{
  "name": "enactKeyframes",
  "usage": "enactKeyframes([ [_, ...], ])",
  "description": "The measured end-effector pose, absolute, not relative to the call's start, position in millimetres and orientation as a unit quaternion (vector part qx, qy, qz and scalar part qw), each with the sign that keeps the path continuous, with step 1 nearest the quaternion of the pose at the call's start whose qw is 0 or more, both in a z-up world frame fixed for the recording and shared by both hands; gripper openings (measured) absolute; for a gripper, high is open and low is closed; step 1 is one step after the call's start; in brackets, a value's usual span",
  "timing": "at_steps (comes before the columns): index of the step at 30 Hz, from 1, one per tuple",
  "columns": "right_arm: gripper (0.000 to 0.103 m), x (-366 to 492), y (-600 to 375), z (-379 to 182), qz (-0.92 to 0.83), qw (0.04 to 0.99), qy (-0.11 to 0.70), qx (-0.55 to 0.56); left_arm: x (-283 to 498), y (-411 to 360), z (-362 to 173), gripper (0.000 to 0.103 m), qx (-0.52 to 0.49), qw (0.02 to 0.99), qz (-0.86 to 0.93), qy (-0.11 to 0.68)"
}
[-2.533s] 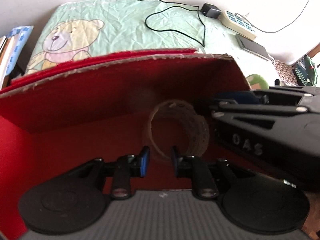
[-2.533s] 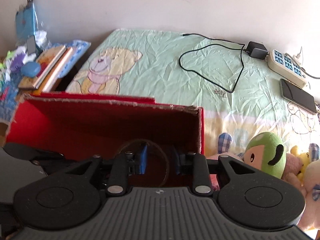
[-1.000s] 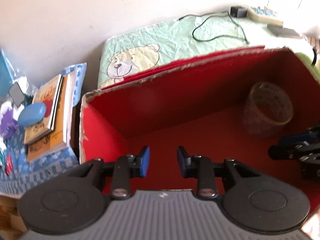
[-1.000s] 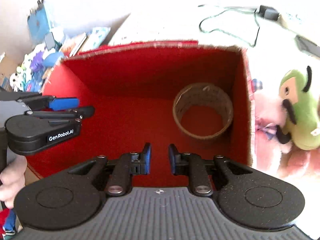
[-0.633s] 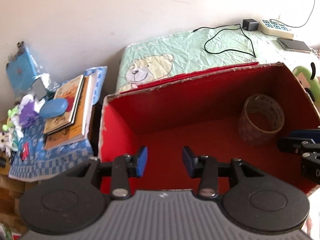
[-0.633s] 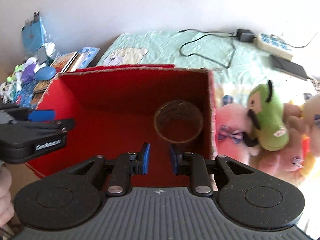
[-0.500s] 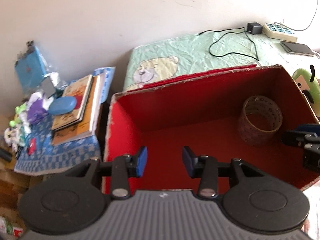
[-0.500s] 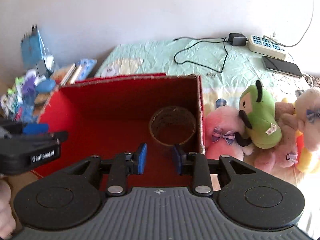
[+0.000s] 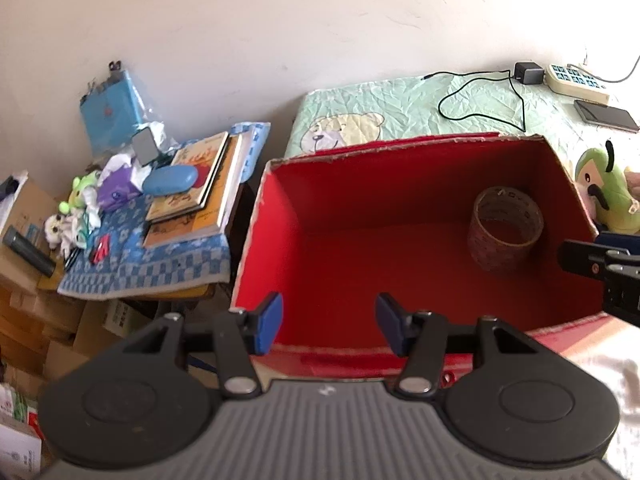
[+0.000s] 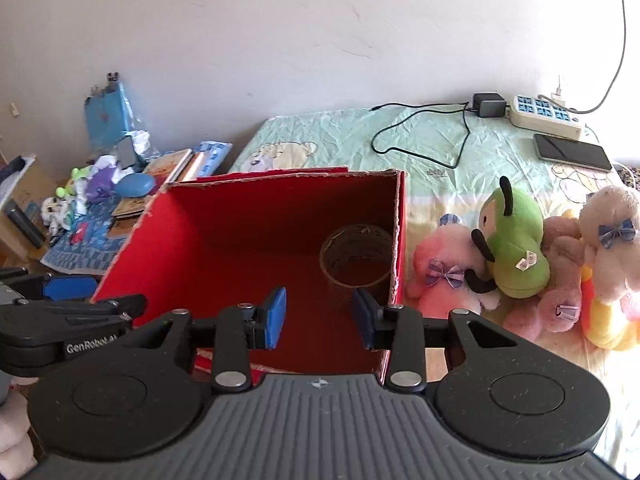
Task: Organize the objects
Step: 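Open the right gripper to release the tape and withdraw, then move the right gripper down to the yellow gourd and close on it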
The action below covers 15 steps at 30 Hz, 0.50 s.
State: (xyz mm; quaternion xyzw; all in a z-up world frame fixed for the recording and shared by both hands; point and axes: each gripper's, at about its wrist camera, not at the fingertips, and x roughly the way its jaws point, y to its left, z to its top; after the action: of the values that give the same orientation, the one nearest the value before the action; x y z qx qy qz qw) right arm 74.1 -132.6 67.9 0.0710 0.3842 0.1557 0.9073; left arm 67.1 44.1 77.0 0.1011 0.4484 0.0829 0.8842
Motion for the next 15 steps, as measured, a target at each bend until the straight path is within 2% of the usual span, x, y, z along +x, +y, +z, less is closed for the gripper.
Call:
enactKeyframes([
  [4,0.04,63.3,-138.0,72.0,0.175,0.905,0.382,0.072,49.7,36.5,81.6,0.074,0.092,0.885,0.092,0.447],
  [6,0.04,56.9,-140.0,73.2,0.184,0.904,0.38,0.068,40.5,30.6,84.0,0.076,0.093,0.887,0.098,0.442],
  [15,0.039,30.0,-146.1,73.1,0.215,0.898,0.38,0.048,16.6,19.0,83.6,0.079,0.069,0.882,0.106,0.454],
])
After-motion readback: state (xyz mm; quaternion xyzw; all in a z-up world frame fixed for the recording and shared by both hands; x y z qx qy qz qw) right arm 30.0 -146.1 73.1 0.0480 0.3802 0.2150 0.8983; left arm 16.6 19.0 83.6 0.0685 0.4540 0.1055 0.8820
